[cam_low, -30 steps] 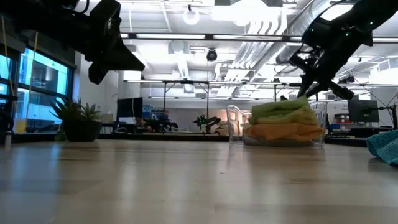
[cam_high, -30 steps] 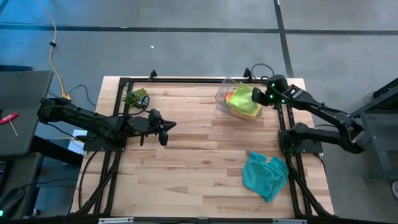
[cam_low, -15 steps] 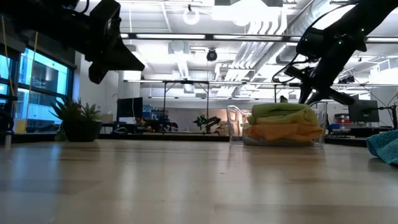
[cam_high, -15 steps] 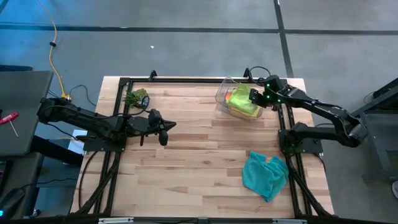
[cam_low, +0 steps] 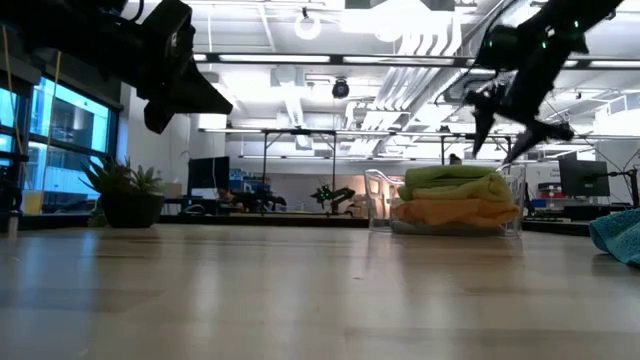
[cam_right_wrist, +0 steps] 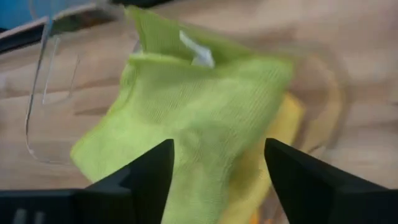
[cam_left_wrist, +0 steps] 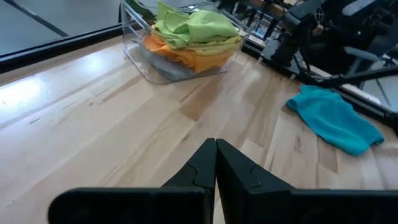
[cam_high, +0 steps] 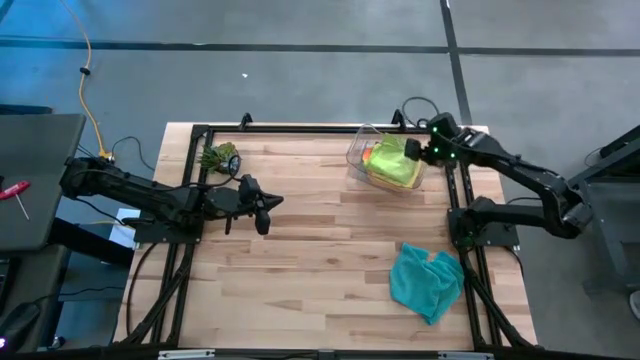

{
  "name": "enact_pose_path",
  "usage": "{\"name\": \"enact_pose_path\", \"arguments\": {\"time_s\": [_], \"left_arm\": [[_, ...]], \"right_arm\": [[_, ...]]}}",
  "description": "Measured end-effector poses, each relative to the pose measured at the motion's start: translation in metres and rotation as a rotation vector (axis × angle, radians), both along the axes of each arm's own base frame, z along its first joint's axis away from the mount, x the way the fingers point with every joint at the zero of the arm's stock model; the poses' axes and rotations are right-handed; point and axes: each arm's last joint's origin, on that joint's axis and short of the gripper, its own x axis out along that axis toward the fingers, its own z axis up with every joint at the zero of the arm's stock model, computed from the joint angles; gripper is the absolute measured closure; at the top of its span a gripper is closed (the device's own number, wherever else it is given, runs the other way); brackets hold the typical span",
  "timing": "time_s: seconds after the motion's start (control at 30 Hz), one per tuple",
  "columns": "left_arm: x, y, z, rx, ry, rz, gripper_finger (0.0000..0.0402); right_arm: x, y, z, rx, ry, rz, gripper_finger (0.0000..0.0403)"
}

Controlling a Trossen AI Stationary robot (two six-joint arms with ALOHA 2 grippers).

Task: Fold microfiber towels
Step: Fold the blue microfiber towel

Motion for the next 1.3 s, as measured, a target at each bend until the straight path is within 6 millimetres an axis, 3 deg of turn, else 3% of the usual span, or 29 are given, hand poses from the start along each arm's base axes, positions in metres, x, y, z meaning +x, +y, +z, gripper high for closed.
{"name": "enact_pose_path", "arguments": {"time_s": [0.23, 0.4, 0.6, 0.77, 0.93, 1.3], "left_arm": [[0.000, -0.002, 0.004, 0.017, 0.006, -0.098, 0.0402], [0.009, -0.007, 0.032, -0.031, -0.089, -0.250, 0.0402], [0.017, -0.007, 0.069, 0.006, -0.190, -0.273, 0.0402], [0.019, -0.005, 0.087, 0.087, -0.218, -0.233, 0.0402], [0.019, -0.003, 0.091, 0.117, -0.218, -0.168, 0.0401], [0.018, -0.003, 0.091, 0.060, -0.243, -0.119, 0.0402]], "right_arm": [[0.007, 0.001, 0.061, -0.152, -0.010, 0.156, 0.0142], [0.013, 0.033, 0.084, -0.250, -0.054, 0.359, 0.0141], [0.005, 0.090, 0.067, -0.213, -0.183, 0.536, 0.0141], [-0.001, 0.125, 0.047, -0.187, -0.353, 0.613, 0.0141], [0.002, 0.145, 0.037, -0.192, -0.448, 0.677, 0.0141], [0.014, 0.166, 0.026, -0.225, -0.363, 0.861, 0.0141]]}}
